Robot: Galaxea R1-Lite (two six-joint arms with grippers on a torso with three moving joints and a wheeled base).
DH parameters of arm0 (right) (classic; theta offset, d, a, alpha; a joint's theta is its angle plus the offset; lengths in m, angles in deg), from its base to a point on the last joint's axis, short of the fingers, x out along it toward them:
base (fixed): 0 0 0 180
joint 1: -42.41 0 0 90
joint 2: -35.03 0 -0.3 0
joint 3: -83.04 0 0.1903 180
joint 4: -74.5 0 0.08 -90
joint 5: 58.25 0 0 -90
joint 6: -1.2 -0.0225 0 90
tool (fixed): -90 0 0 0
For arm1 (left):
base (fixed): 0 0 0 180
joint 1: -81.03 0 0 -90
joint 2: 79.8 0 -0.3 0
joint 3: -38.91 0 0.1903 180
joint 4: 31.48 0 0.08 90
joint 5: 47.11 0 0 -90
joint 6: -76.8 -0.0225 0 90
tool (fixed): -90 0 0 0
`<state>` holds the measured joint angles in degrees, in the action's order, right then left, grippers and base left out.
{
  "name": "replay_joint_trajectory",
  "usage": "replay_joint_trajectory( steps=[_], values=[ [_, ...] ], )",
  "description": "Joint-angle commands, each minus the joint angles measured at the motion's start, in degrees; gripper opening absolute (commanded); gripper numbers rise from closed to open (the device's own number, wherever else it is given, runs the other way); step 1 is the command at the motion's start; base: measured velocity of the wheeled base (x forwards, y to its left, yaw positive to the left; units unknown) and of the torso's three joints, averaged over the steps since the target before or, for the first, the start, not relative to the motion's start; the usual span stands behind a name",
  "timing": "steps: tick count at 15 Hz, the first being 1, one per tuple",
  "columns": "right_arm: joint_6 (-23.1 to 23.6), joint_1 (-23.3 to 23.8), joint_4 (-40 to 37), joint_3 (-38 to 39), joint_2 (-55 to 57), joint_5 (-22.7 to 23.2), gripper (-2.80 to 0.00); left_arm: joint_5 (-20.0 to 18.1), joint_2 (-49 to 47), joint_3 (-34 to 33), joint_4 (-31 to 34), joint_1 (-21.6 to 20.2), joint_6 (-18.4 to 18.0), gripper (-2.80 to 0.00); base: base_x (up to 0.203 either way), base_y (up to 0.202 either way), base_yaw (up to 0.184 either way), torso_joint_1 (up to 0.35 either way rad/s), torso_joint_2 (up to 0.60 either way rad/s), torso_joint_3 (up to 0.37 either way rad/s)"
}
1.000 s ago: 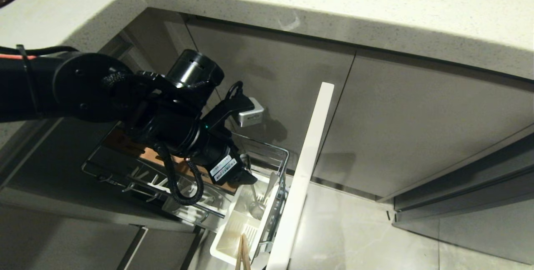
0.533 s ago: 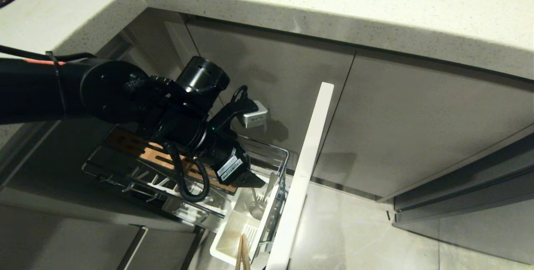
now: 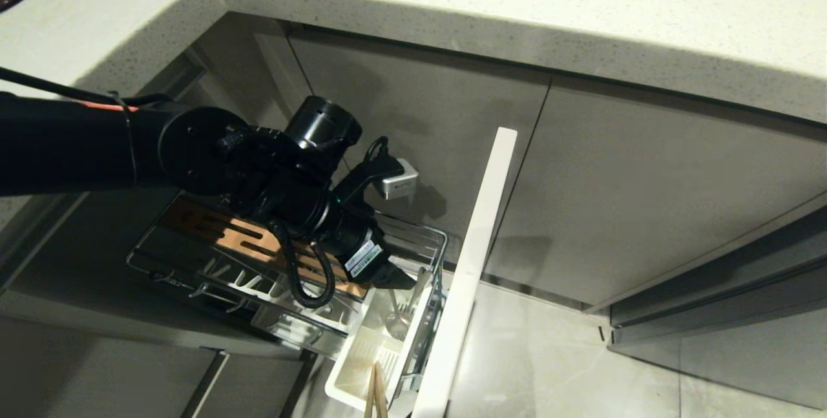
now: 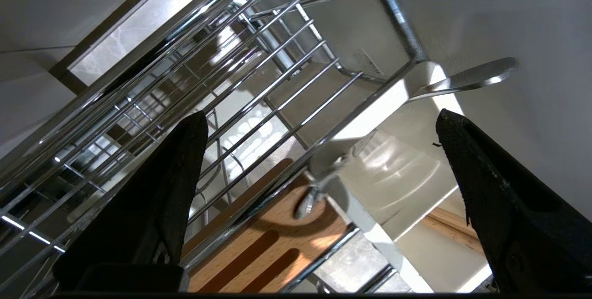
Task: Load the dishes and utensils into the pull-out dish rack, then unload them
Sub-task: Take the fork out of the cupboard
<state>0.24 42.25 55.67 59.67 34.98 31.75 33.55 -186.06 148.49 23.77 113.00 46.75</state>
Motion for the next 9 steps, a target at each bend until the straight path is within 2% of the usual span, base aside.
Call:
replay_joint_trajectory(
  steps=[1,2,9],
  values=[
    [0.0,-0.02,0.04,1.49,0.05,0.0,-2.8,-0.06,-0.09,-0.08,0.11,-0.16,-0.18,0.0,0.0,0.0,0.0,0.0,0.0,0.0],
    [0.0,-0.02,0.04,1.49,0.05,0.0,-2.8,-0.06,-0.09,-0.08,0.11,-0.16,-0.18,-2.8,0.0,0.0,0.0,0.0,0.0,0.0],
    [0.0,-0.02,0.04,1.5,0.05,0.0,-2.8,-0.43,0.26,-0.08,0.11,-0.42,-0.27,-2.8,0.0,0.0,0.0,0.0,0.0,0.0]
  ],
)
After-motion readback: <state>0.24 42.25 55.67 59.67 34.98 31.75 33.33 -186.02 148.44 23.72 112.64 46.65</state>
